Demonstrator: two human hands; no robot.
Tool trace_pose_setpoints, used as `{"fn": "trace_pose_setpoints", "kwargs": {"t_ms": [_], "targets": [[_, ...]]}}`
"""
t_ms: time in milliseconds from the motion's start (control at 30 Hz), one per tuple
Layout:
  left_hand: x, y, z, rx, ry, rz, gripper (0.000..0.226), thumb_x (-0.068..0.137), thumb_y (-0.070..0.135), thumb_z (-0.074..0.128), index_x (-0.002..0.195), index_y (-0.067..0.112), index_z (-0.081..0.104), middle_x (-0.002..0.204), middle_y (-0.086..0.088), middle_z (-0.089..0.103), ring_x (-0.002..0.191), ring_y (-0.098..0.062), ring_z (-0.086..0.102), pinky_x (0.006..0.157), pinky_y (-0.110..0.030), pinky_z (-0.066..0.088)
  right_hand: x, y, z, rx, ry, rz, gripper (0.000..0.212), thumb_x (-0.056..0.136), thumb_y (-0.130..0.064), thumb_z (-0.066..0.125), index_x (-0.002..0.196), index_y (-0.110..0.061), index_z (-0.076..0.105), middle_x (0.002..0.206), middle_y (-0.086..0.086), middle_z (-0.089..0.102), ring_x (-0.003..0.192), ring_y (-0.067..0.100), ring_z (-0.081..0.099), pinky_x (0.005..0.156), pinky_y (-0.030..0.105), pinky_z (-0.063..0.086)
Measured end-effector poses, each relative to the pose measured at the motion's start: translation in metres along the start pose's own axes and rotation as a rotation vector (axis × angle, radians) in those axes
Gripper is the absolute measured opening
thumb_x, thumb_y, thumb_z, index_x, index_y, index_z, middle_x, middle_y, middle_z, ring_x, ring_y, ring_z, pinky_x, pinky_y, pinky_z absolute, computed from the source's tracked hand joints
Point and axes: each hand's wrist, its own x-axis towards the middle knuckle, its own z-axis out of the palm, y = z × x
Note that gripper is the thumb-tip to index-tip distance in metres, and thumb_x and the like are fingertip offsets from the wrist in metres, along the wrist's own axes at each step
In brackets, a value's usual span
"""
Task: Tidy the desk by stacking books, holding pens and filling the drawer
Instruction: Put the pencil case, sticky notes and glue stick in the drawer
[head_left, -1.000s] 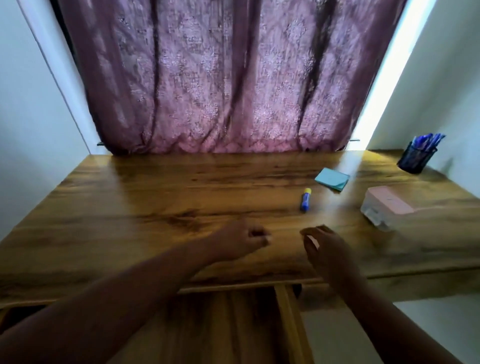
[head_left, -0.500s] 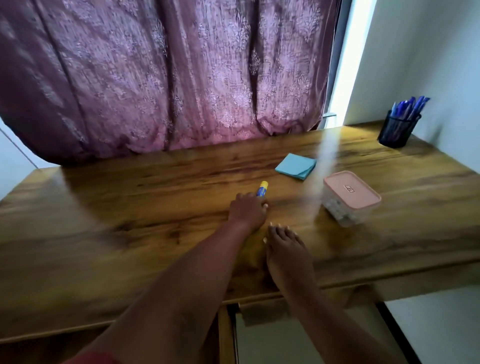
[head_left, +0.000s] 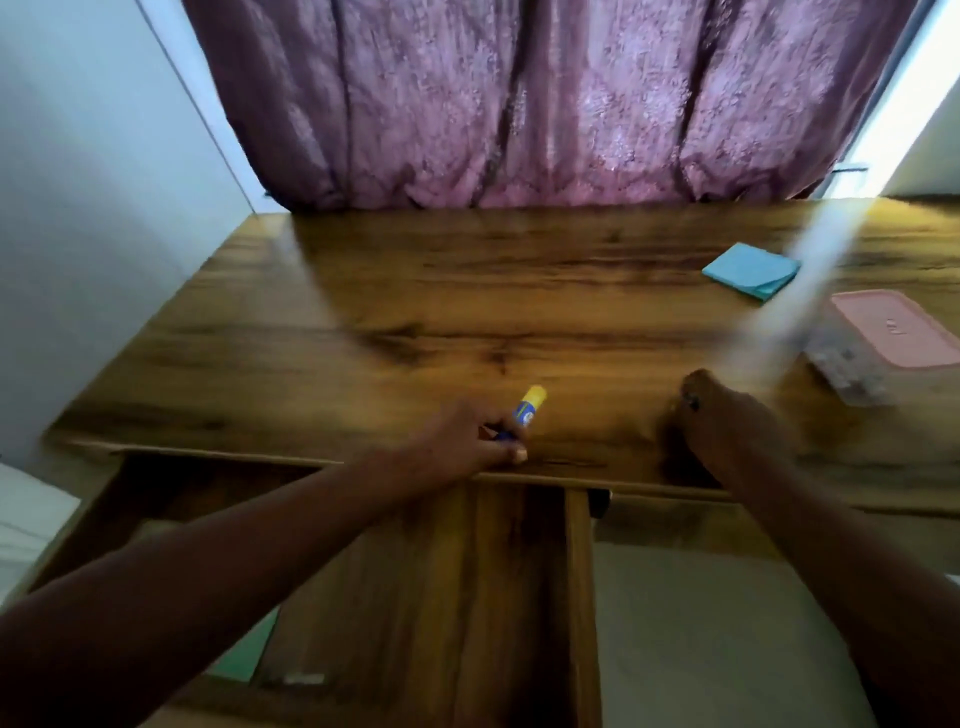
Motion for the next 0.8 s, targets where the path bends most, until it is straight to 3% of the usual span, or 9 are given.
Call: {"fn": "trace_pose_setpoints", "kwargs": {"t_ms": [133,233,300,400,533,667,800], "targets": [[-0.086,-0.061,-0.053,0.089,-0.075,-0.163,0.02,0.069,0.018,0.083,0.082,0.026,0.07,0.074,0.013,0.062,0.062,0.006,0.052,0.06,-0.013,0.039,-0.047,-0.056,0.011,0.031,-0.077,-0.127,0.018,0.084,-0.038,0.061,0.094,-0.031,0.048,0.084,0.005,0.064,0.075,0.026,0.061,0.066,0.04,0.053],[-0.124,-0.098,-0.067,0.148,-0.14,-0.261,0.022,0.069,0.023,0.082,0.089,0.021,0.071,0.084,0.011,0.063,0.072,0.001,0.056,0.063,-0.016,0.044,-0.102,-0.121,0.035,0.082,-0.273,-0.329,0.02,0.084,-0.044,0.062,0.097,-0.042,0.047,0.083,-0.014,0.056,0.077,0.007,0.058,0.064,0.029,0.049],[-0.138,-0.118,-0.066,0.231,-0.187,-0.226,0.021,0.071,0.026,0.079,0.089,0.021,0.07,0.087,0.008,0.065,0.077,-0.004,0.058,0.062,-0.017,0.041,-0.137,-0.167,0.057,0.081,-0.463,-0.396,0.025,0.086,-0.049,0.057,0.107,-0.041,0.046,0.088,-0.015,0.055,0.076,0.001,0.054,0.063,0.019,0.043],[-0.145,-0.138,-0.058,0.425,-0.309,-0.174,0.026,0.079,0.027,0.072,0.102,0.017,0.068,0.106,-0.003,0.065,0.098,-0.015,0.058,0.06,-0.017,0.033,-0.167,-0.211,0.103,0.003,-0.683,-0.494,0.033,0.087,-0.053,0.054,0.113,-0.033,0.049,0.107,-0.008,0.06,0.089,0.007,0.056,0.069,0.02,0.04],[-0.149,-0.166,-0.046,0.565,-0.412,-0.159,0.028,0.085,0.023,0.063,0.112,0.017,0.063,0.114,-0.011,0.061,0.106,-0.027,0.058,0.081,-0.031,0.044,-0.177,-0.234,0.155,-0.109,-0.762,-0.551,0.044,0.089,-0.049,0.051,0.126,-0.026,0.049,0.129,0.0,0.054,0.115,0.019,0.051,0.092,0.032,0.041],[-0.153,-0.183,-0.043,0.629,-0.447,-0.111,0.031,0.089,0.024,0.058,0.12,0.022,0.058,0.116,-0.011,0.057,0.104,-0.029,0.057,0.078,-0.035,0.044,-0.173,-0.245,0.177,-0.133,-0.836,-0.588,0.049,0.086,-0.053,0.053,0.123,-0.021,0.051,0.126,0.004,0.056,0.111,0.022,0.054,0.091,0.033,0.044],[-0.151,-0.191,-0.051,0.611,-0.493,-0.049,0.027,0.086,0.03,0.06,0.112,0.025,0.06,0.111,-0.006,0.061,0.102,-0.024,0.057,0.074,-0.031,0.039,-0.174,-0.243,0.182,-0.172,-0.847,-0.612,0.048,0.089,-0.052,0.05,0.124,-0.02,0.048,0.125,0.006,0.057,0.11,0.025,0.056,0.088,0.035,0.044]]}}
